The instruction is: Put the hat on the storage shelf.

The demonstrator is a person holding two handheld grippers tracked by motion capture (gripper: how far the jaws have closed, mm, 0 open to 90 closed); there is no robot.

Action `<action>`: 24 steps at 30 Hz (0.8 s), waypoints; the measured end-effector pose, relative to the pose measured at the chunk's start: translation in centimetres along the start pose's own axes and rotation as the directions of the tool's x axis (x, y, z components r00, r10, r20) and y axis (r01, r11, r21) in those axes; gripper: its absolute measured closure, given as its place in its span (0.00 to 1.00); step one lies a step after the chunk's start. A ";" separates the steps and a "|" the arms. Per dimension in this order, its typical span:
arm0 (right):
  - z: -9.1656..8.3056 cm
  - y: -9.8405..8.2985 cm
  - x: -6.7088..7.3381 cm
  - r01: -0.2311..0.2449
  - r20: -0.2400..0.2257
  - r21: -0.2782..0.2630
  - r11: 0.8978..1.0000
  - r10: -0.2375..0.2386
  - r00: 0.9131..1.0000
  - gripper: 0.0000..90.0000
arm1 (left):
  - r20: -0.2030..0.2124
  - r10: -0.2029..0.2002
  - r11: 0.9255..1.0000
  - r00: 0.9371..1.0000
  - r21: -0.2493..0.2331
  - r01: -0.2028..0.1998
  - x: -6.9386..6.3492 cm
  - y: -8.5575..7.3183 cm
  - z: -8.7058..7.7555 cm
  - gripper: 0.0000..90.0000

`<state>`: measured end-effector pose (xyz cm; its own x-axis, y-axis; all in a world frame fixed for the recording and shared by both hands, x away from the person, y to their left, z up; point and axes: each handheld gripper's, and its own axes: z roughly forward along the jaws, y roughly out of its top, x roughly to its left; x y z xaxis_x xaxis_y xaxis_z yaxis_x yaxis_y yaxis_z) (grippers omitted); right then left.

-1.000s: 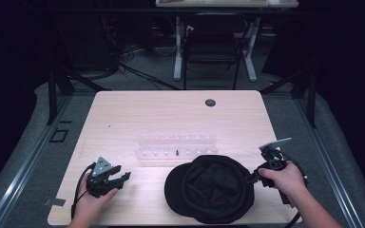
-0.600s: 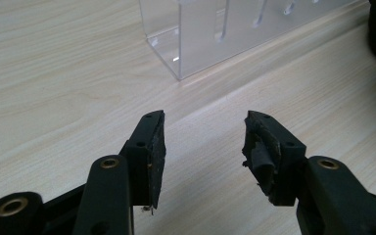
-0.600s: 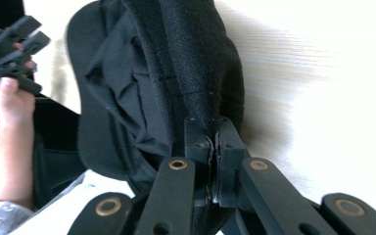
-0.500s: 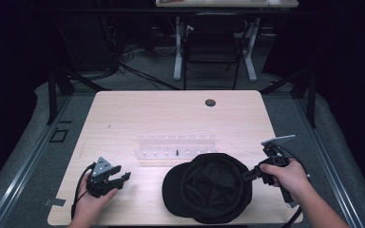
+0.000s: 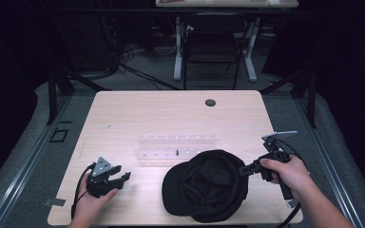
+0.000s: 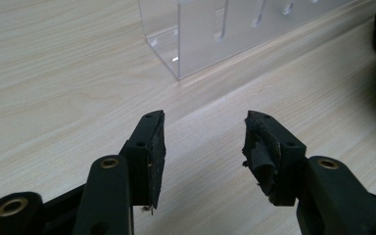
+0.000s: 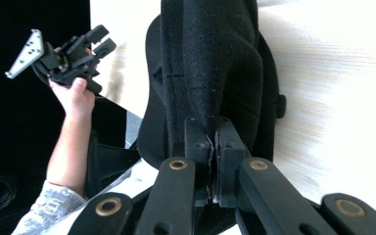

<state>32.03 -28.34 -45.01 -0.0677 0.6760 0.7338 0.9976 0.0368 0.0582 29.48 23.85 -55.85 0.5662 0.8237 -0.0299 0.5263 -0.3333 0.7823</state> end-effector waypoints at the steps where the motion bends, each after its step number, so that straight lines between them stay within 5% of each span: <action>1: 0.0 0.0 0.2 -0.003 -0.001 -0.009 1.000 0.003 1.000 0.97 | 0.000 -0.002 1.000 1.000 -0.002 0.002 0.0 0.0 0.0 0.56; 24: -3.6 0.4 4.0 0.049 -0.001 -0.061 0.997 -0.049 0.999 0.97 | 0.000 -0.002 1.000 1.000 -0.004 0.002 0.0 0.0 0.0 0.56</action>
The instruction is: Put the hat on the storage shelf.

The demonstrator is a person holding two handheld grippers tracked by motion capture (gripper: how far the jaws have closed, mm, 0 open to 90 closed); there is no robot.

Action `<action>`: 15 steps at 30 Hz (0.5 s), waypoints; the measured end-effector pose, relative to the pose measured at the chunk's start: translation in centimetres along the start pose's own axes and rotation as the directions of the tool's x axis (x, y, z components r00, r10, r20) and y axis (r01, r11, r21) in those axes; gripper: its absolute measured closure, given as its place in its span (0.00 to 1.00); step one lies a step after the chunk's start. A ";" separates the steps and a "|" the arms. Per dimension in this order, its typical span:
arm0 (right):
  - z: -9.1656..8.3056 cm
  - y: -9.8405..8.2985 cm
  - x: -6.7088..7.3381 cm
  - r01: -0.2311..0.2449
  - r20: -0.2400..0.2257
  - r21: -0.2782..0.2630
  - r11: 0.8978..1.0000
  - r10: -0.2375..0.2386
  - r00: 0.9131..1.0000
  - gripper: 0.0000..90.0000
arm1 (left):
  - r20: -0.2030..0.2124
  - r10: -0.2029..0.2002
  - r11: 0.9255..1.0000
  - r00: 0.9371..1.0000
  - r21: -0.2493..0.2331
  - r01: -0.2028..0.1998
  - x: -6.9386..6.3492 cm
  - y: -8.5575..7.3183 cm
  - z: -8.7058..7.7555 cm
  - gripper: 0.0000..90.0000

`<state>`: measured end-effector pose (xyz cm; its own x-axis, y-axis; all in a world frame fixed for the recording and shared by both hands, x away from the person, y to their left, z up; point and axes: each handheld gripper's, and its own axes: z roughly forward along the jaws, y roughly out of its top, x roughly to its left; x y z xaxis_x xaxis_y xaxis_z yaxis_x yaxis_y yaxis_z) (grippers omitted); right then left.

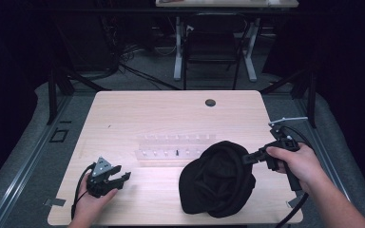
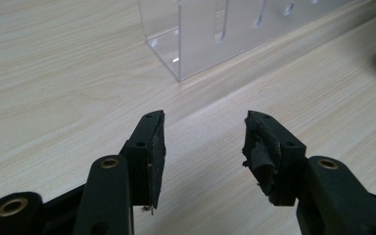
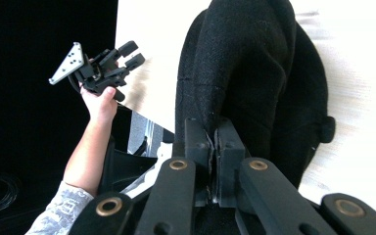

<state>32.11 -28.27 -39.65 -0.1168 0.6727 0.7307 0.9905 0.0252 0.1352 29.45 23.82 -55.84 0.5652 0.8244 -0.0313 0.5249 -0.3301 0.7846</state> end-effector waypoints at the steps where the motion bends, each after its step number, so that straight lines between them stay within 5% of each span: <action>1: -0.2 0.0 0.2 0.007 -0.003 -0.004 1.000 -0.007 1.000 0.97 | 0.000 0.000 1.000 1.000 -0.001 0.000 0.0 0.0 0.0 0.56; 15: -2.2 0.1 2.6 0.044 -0.058 -0.057 0.997 -0.047 0.997 0.98 | -0.001 -0.001 1.000 1.000 -0.001 0.001 0.0 0.0 0.0 0.56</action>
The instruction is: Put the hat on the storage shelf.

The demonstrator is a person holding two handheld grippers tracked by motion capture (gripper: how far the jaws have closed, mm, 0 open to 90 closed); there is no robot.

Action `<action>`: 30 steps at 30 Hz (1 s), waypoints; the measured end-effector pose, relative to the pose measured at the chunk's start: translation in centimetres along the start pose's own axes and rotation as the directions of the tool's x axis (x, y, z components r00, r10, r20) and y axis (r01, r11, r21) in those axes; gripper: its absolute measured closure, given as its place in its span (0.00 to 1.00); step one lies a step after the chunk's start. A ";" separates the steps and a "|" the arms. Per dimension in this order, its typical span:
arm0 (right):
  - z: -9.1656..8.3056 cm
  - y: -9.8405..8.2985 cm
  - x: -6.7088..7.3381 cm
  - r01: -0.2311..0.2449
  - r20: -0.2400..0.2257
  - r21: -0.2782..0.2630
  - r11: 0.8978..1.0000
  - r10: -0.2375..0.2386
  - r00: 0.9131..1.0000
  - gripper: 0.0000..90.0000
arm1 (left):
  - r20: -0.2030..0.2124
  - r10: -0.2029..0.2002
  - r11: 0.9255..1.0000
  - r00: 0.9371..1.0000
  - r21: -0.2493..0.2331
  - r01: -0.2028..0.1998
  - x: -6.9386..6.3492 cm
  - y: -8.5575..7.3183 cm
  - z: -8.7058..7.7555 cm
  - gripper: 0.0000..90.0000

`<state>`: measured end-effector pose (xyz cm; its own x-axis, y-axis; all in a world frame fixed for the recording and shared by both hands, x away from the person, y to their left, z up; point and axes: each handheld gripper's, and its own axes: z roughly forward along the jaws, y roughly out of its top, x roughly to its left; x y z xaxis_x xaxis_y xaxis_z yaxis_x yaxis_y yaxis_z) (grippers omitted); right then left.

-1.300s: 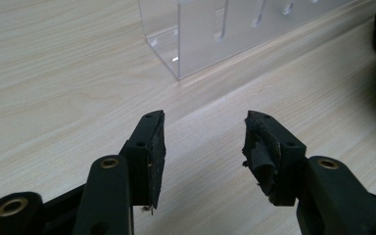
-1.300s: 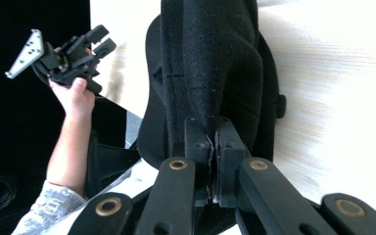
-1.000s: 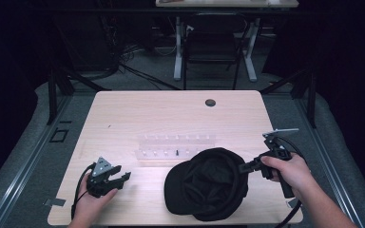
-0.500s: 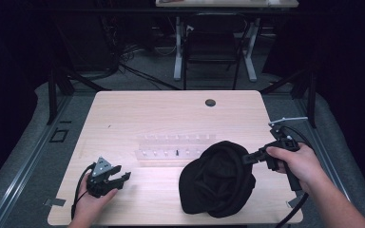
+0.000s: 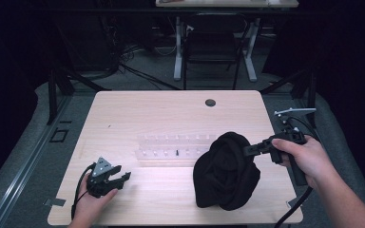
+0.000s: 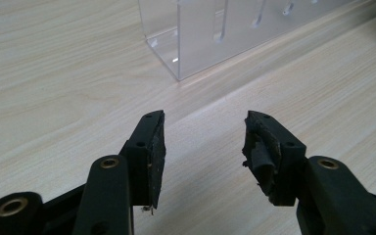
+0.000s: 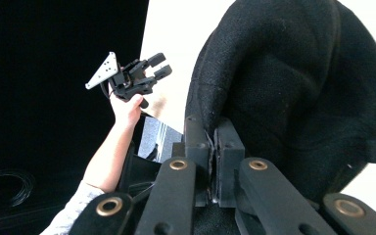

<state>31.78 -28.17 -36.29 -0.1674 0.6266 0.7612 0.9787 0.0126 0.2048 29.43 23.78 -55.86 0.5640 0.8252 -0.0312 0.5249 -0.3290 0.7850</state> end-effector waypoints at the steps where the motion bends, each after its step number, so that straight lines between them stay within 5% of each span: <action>1: -0.1 0.0 0.1 0.005 0.001 -0.003 1.000 -0.005 1.000 0.98 | 0.000 0.000 1.000 1.000 0.000 0.000 0.0 0.0 0.0 0.56; 30: -3.9 0.8 2.5 0.046 -0.065 -0.142 0.989 -0.056 0.996 0.98 | 0.010 -0.006 1.000 1.000 0.006 0.006 -0.1 0.0 0.1 0.55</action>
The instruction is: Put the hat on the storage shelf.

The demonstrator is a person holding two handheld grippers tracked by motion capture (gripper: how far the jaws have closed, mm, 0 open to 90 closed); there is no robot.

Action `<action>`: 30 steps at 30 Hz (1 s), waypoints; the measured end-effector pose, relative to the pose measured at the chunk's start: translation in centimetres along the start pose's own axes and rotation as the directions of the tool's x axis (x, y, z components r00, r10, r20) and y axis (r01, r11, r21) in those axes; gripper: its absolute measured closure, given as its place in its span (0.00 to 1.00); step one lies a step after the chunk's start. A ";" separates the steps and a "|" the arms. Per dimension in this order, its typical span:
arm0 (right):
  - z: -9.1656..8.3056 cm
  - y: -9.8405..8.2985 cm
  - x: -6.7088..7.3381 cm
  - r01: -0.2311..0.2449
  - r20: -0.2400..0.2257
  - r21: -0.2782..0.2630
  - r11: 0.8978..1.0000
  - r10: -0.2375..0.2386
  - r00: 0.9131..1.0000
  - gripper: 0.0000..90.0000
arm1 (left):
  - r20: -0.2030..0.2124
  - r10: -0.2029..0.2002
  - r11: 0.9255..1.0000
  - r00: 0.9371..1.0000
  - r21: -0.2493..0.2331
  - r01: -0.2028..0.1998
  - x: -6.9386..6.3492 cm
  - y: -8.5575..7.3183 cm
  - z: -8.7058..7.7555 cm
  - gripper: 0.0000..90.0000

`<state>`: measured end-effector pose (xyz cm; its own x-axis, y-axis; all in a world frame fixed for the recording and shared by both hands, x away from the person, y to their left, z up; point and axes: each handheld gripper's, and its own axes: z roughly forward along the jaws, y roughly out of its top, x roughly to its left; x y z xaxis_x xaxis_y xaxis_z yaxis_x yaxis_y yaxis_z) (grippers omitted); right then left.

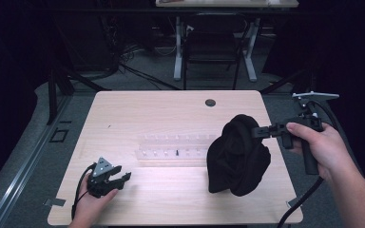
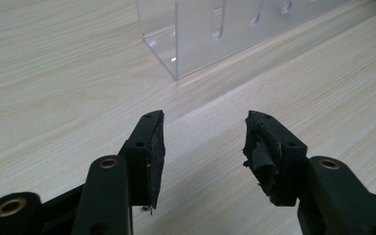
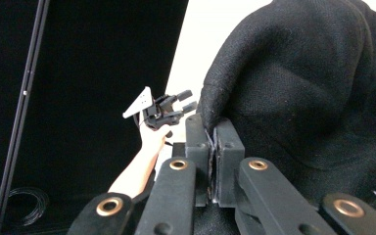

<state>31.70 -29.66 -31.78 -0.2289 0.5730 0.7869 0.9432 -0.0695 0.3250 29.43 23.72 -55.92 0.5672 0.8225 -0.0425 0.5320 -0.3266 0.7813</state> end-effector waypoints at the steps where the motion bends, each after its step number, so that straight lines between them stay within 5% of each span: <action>1: 0.0 0.1 0.2 -0.004 0.004 -0.008 1.000 0.004 1.000 0.98 | 0.000 0.000 1.000 1.000 -0.001 0.000 0.0 0.0 0.0 0.54; 14: -0.4 1.8 1.9 0.025 -0.007 -0.049 0.998 -0.025 1.000 0.98 | -0.006 0.004 1.000 1.000 -0.004 -0.004 0.0 0.0 0.1 0.51; 30: 1.3 4.5 3.3 0.030 -0.024 -0.083 0.996 -0.032 0.999 0.98 | -0.003 0.005 1.000 1.000 -0.001 -0.005 0.1 0.0 0.0 0.51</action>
<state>35.49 -27.07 -28.40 -0.2648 0.5552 0.7884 0.9127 -0.1195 0.3907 29.52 23.79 -55.93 0.5680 0.8223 -0.0362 0.5283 -0.3305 0.7821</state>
